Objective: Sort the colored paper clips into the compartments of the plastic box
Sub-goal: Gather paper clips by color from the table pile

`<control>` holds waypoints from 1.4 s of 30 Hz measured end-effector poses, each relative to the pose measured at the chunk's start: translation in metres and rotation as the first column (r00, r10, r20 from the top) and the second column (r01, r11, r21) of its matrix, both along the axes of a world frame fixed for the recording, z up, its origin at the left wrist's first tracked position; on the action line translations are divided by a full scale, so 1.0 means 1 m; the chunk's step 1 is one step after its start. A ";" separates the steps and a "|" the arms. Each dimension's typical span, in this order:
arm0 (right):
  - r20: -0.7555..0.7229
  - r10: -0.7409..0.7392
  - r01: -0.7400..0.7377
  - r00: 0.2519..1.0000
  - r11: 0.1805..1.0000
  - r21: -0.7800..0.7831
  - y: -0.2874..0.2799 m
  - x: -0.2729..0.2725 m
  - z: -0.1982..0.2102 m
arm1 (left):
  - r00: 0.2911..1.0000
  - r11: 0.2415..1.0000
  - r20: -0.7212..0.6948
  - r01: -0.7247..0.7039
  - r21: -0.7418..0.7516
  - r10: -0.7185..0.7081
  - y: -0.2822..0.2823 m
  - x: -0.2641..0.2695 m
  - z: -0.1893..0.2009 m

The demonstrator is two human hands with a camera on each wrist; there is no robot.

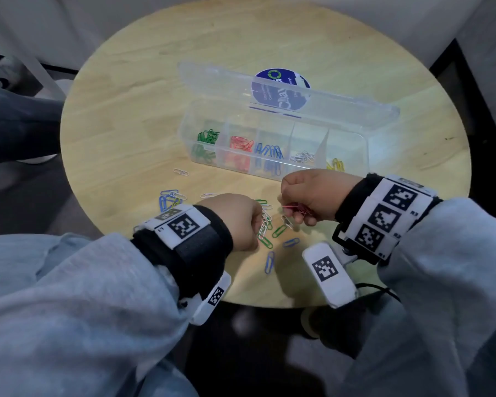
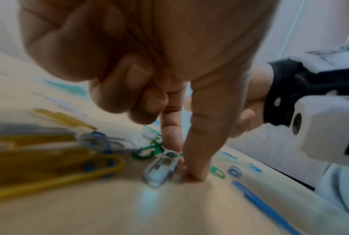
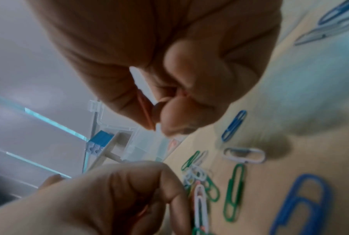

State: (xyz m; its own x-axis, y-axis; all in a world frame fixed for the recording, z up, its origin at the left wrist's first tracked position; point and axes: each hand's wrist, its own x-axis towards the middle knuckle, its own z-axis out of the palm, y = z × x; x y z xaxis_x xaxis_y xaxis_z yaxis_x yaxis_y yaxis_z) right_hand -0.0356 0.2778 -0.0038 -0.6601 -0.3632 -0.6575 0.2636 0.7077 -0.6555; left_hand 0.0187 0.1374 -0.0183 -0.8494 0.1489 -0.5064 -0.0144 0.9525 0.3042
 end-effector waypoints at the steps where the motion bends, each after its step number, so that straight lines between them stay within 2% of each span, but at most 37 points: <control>1: 0.010 -0.017 0.017 1.000 0.999 -0.029 0.000 0.000 0.000 | 1.000 1.000 -0.006 -0.004 -0.008 0.004 0.000 -0.001 0.001; 5: 0.039 -0.046 0.049 0.998 0.995 -0.083 0.001 -0.001 0.000 | 1.000 0.999 0.002 -0.029 -0.020 0.029 -0.004 -0.003 0.003; 9: -0.032 0.080 -0.079 0.996 0.997 0.017 -0.003 0.001 0.001 | 0.999 0.999 0.031 -0.040 -0.024 0.041 -0.005 -0.004 0.004; 13: -0.200 0.289 -0.242 0.936 0.943 0.229 -0.007 0.005 0.002 | 0.988 0.986 0.116 -0.115 0.120 0.101 -0.012 -0.007 0.011; 16: -0.277 0.385 -0.303 0.880 0.906 0.297 -0.014 0.009 0.003 | 0.967 0.935 0.178 -0.227 0.271 0.182 -0.026 -0.013 0.021; 18: -0.307 0.458 -0.350 0.834 0.870 0.346 -0.020 0.012 0.001 | 0.940 0.863 0.219 -0.329 0.384 0.261 -0.039 -0.019 0.030; 19: -0.303 0.494 -0.375 0.815 0.848 0.375 -0.022 0.013 -0.001 | 0.914 0.791 0.251 -0.403 0.460 0.320 -0.046 -0.021 0.034; 21: -0.266 0.542 -0.408 0.798 0.809 0.423 -0.027 0.014 -0.004 | 0.850 0.600 0.302 -0.520 0.608 0.431 -0.060 -0.025 0.042; 23: -0.244 0.565 -0.419 0.788 0.783 0.459 -0.028 0.013 -0.005 | 0.798 0.416 0.345 -0.565 0.712 0.493 -0.071 -0.026 0.049; 25: -0.258 0.598 -0.422 0.758 0.753 0.504 -0.029 0.011 -0.006 | 0.774 0.309 0.370 -0.570 0.762 0.514 -0.079 -0.025 0.054; 28: -0.262 0.645 -0.436 0.718 0.709 0.554 -0.029 0.010 -0.005 | 0.739 0.219 0.404 -0.586 0.780 0.540 -0.083 -0.025 0.056; 33: -0.307 0.627 -0.417 0.716 0.737 0.532 -0.028 0.013 -0.008 | 0.661 0.074 0.494 -0.637 0.767 0.565 -0.088 -0.026 0.061; 38: -0.236 0.658 -0.454 0.715 0.693 0.560 -0.030 0.013 -0.007 | 0.641 0.030 0.535 -0.655 0.755 0.551 -0.088 -0.026 0.062; 42: -0.146 0.630 -0.464 0.763 0.691 0.553 -0.028 0.013 -0.008 | 0.632 0.016 0.561 -0.671 0.741 0.535 -0.083 -0.028 0.058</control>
